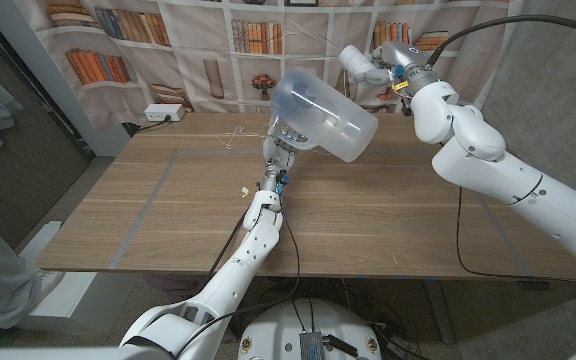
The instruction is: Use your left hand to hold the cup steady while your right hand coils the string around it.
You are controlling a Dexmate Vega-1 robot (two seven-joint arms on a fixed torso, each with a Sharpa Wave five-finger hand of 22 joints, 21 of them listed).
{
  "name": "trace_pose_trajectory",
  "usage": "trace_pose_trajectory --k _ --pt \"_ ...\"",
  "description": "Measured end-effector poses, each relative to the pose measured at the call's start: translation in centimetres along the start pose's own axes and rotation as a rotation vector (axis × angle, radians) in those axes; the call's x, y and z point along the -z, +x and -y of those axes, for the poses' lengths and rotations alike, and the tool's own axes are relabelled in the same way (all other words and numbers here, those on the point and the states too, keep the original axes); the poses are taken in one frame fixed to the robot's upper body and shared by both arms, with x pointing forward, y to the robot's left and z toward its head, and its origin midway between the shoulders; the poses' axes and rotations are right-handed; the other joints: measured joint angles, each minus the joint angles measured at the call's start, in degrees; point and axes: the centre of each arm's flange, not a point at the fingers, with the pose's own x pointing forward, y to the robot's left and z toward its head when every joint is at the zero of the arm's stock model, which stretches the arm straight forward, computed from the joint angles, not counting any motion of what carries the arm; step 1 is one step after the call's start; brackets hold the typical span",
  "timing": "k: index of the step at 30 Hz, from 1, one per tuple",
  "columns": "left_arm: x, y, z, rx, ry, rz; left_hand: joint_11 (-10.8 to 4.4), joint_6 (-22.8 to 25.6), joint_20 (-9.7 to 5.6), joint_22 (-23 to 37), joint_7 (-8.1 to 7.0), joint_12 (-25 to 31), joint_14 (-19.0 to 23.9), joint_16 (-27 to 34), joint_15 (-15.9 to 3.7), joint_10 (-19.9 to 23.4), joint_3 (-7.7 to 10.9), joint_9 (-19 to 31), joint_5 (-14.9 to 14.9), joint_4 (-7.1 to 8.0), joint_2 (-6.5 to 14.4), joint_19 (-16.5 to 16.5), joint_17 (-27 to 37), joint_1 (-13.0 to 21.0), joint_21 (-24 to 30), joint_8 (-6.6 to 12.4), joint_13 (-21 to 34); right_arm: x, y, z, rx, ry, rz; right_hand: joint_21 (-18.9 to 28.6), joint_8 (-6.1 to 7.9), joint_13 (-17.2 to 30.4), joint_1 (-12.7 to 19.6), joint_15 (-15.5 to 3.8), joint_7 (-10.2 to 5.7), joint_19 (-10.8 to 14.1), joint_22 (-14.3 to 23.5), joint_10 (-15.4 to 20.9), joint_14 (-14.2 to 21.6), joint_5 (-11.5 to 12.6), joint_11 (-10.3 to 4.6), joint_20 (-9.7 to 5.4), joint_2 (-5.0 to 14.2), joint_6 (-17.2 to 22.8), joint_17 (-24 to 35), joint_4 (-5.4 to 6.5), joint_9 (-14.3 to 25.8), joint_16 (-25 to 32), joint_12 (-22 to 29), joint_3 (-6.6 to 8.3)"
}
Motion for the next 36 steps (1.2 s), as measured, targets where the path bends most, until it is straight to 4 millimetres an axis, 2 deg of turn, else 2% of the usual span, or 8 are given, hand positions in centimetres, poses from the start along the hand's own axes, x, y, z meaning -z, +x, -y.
trace_pose_trajectory --k 6,11,18,31,36 --pt "-0.2 0.0 -0.2 0.001 0.004 0.005 0.06 0.09 -0.01 0.00 0.09 0.00 -0.42 0.00 0.20 0.03 0.00 0.22 0.00 0.00 0.00 0.00 0.00 0.00 0.03 0.00 0.00 -0.5 0.1 0.1 0.005 0.000 0.010 0.38 -0.03 0.02 -0.01 -0.02 0.00 0.00 0.00 0.00 -0.01 -0.01 0.00 0.00 0.01 0.00 0.27 0.00 0.00 -0.01 -0.11 0.00" --pt "-0.2 0.2 -0.4 0.004 0.006 0.006 0.16 -0.12 0.30 0.00 0.30 0.00 -0.76 0.00 0.29 -0.07 0.02 -0.51 0.00 -0.33 0.01 -0.31 0.22 -0.01 -0.03 -1.24 0.00 -0.9 0.1 0.2 0.012 0.005 0.018 0.76 -0.16 0.30 -0.08 -0.01 0.00 0.01 0.27 0.00 -0.01 -0.01 0.00 0.00 0.08 0.00 0.27 0.00 -0.01 -0.01 0.07 0.00" --pt "-0.1 0.3 -0.4 0.009 0.007 0.004 0.26 -0.12 0.30 0.00 0.30 0.00 -1.04 0.00 0.21 -0.18 0.01 -0.45 0.00 -0.47 0.02 -0.31 -0.02 0.00 -0.11 -1.59 0.00 -1.3 0.1 0.5 0.023 0.011 0.028 1.23 -0.18 0.34 -0.08 0.00 0.00 0.01 0.27 0.00 0.00 -0.01 0.00 0.00 0.08 0.00 0.53 0.00 0.27 -0.01 0.07 0.00" --pt "1.1 1.1 -0.1 0.024 -0.017 -0.022 0.54 -0.42 0.41 0.00 0.60 0.00 -1.65 0.00 0.20 -0.50 0.00 -0.34 -0.01 -0.47 0.05 -0.81 0.13 0.01 -0.15 -1.70 0.01 -3.0 -0.3 1.0 0.040 0.026 0.075 2.10 -0.35 0.57 -0.08 0.05 -0.01 -0.40 0.53 0.01 0.05 -0.18 0.00 0.01 0.07 0.00 0.79 0.00 0.27 -0.01 0.03 0.00" --pt "1.8 1.3 0.2 0.032 -0.037 -0.038 0.48 -0.42 0.41 0.00 0.60 0.00 -1.99 0.00 0.34 -0.59 0.00 -0.90 -0.01 -0.47 0.20 -0.81 0.23 -0.14 -0.20 -2.36 0.01 -3.6 -0.5 0.9 0.034 0.031 0.089 2.32 -0.40 0.83 -0.07 0.05 -0.01 -0.61 0.80 0.01 0.06 -0.18 0.00 0.22 0.07 0.00 1.06 0.00 0.26 0.00 0.02 0.00"
